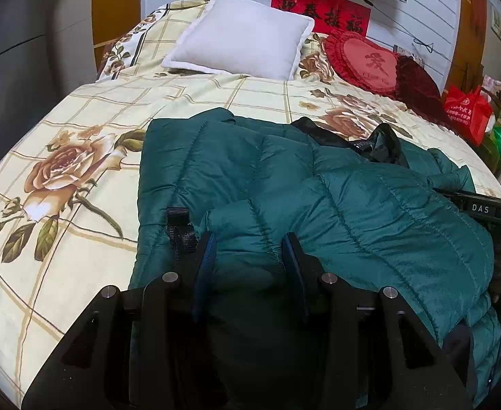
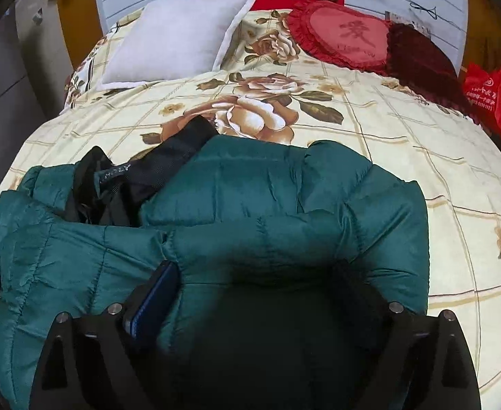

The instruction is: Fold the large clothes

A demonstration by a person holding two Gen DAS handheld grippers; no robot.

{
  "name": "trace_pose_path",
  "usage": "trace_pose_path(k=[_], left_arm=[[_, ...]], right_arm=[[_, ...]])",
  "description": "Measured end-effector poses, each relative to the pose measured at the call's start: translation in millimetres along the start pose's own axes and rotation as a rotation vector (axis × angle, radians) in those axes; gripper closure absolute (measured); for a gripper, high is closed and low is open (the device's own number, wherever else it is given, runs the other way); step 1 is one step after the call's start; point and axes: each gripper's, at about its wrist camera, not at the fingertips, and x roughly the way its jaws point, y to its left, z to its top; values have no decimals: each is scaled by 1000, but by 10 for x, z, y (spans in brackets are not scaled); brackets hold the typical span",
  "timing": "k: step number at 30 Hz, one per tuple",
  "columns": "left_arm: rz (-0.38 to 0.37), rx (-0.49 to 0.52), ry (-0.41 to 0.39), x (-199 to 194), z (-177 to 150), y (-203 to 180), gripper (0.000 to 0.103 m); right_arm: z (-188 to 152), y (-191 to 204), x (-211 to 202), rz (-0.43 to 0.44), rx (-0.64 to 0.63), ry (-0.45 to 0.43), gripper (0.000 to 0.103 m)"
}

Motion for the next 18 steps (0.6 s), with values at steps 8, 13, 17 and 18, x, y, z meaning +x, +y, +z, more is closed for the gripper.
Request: trace_pose_path(k=[8,13,17,18], left_arm=[[7,-3,12,27,1,1,63],[18,4,14,31,3,-15,62],[20,6,12,26,0,-21,62],[20,6,13,31,1,-18,62]], right_arm=[[32,137,-252,-74,-12,-26,12],[-91,340,-802,-36,-18,-165,12],[-291,511,-707,-10,-59,-73,11],[-364,521,-588,-29,-69,-36,8]])
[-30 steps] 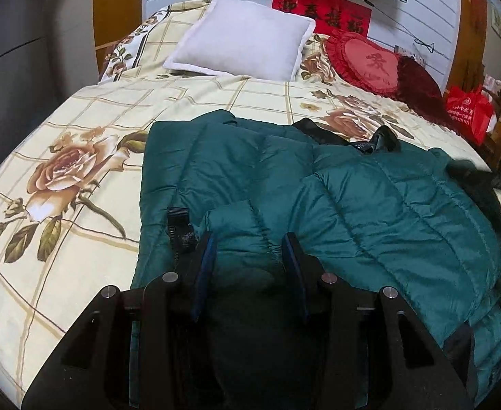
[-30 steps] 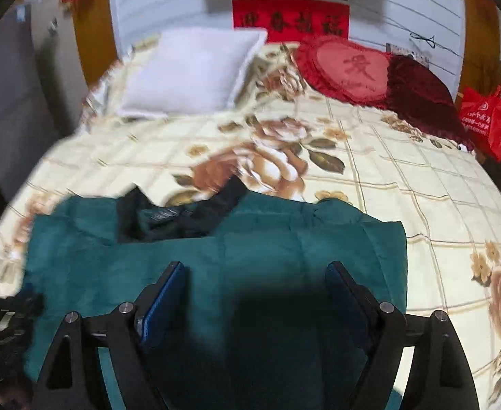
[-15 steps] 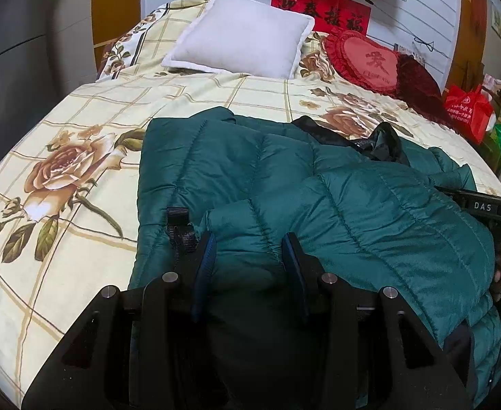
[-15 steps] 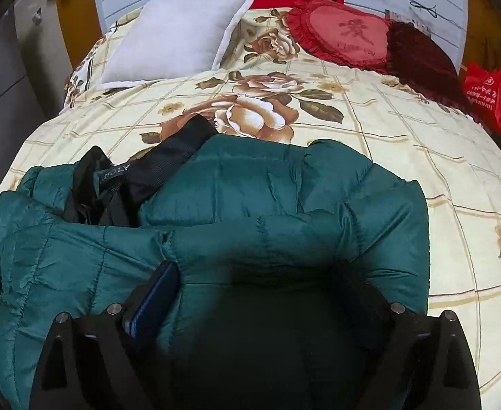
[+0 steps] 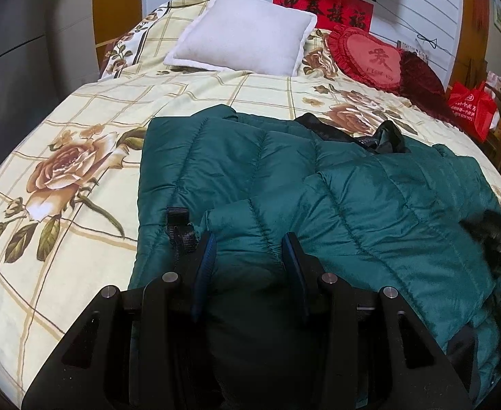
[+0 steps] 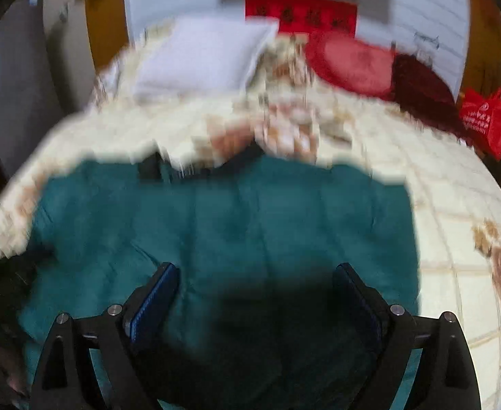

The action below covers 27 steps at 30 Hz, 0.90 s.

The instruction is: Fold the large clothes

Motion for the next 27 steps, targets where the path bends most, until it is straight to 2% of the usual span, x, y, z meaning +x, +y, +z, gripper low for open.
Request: trace_pose_path(k=[2,4,8,11,14,16,20,23,27], left_arm=[[3,3,0,0,-2,-7,62],[7,7,1,0,-1,-6,62],[8,46,13,-65,40,-23,63],[-30,93,34,-303,115,52,63],[-13,137,25,-581,91,199,63],[-11,133,51,-722,-7,346,63],[-8,73,99,-978,-346,596,63],[-14,58,117,-1170,-628,644,63],[-54,74,125,-1471,-1027,631,63]], right_arm=[[-99,-49,53,31,30,-28,6],[-101,-109,90,64,58,-14,4],[-49,-92,29,72,35,30,4],[-66,-153,-312,71,40,1,5],[-175,-262,-793,65,44,-72,5],[-288,-318,-1069,50,48,-98,5],[-593,-384,-1523,52,31,-90,5],[-903,-405,-1735,41,8,-50,5],[-1397,-451,-1921,77,-5,-10,5]])
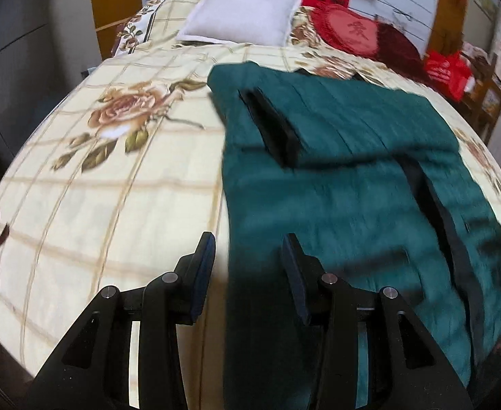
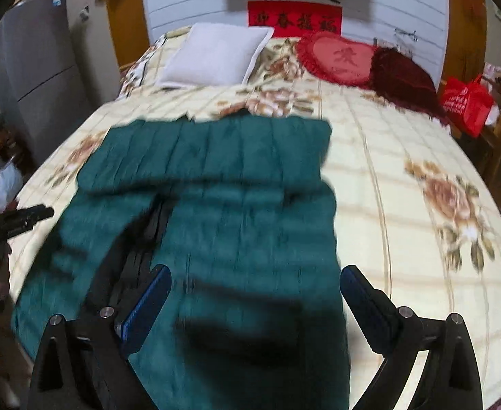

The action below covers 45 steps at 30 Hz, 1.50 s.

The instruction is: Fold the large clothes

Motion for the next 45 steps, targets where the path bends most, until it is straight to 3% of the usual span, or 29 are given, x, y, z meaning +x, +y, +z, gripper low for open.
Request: trace_pose_path(k=[3,10,15,19,23,37,45], left_arm=[[-31,-10,4,-115,-212,45,63],[78,67,6,-171,-484,26,63],[125,-9,-1,-344,-563,37,63],[123,-22,-7,-425,-585,-15,63],[112,-37,-5,-419,-579,-32,63],[109,-67,-2,-327,-533,85,63],[74,-94,52,-236,-817,501,63]], right_arm=[[-382,-52,-115,0,-6,23,5],[-948,-295,-334,-90,68,16,5],[-1087,-240,-490,-96,102,-22,5],[-1076,-104,-611,-100,104,-74,5],[-1018,-82,-548,-122,62,-65,5],[-1176,-353,-331,-27,138,6,5],[-1393,-694,-170,97,315,34,5]])
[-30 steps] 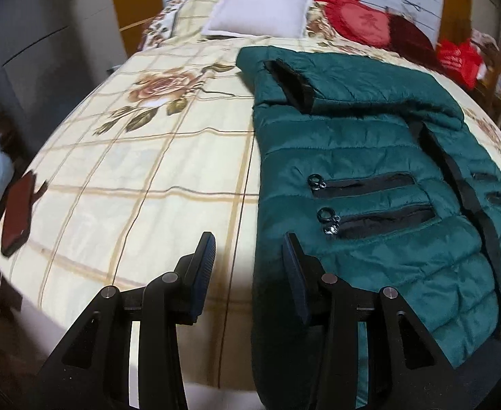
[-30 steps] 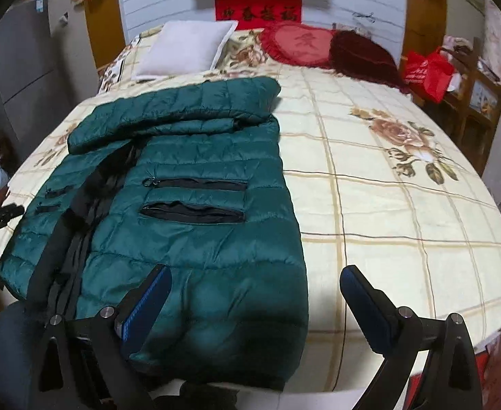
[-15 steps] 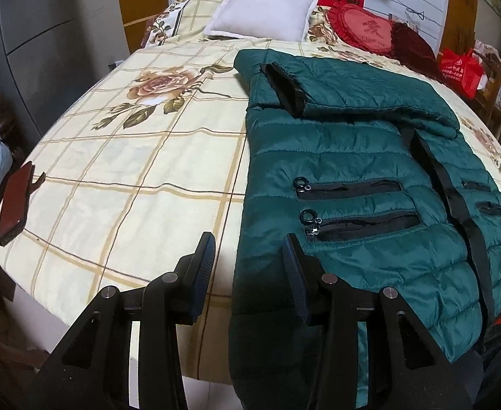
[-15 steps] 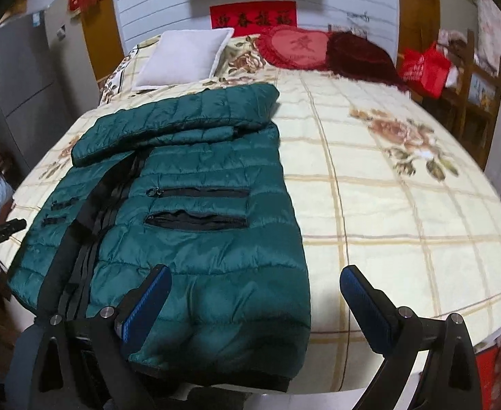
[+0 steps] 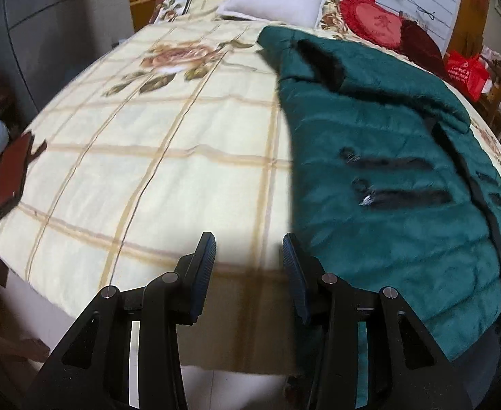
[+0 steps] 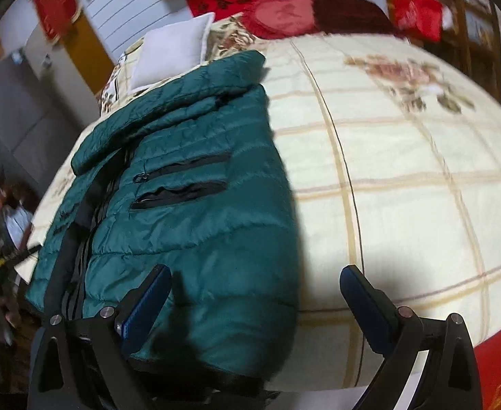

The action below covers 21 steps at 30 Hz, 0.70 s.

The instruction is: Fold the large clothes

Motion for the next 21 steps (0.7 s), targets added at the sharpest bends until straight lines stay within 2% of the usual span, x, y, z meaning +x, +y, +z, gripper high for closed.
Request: trace_pose_path(k=[5,7,8,9,11,14,21], left_arm=[[57,-38,-23,75,-82,185,62],[76,-43,-27,90,-71,191,56],[81,-46,-26,103,-62,189,49],[90,-44,-29,119,-58,174,35],[113,-55,-35,167,-45,183,15],[124,-91,-44,226,-36,231,2],[126,-104,-73,236,-56,258,0]], right_arm=[[-86,-70,20,47,15,-8,5],[-78,-68,33,58,12,-16,4],[-68,-63,49,66,13,-22,4],[-61,-62,59,72,14,-26,4],[-48,-34,91,84,5,-39,4],[-49,28,132,93,-32,-56,0],[-139,58,105,90,-43,-114,1]])
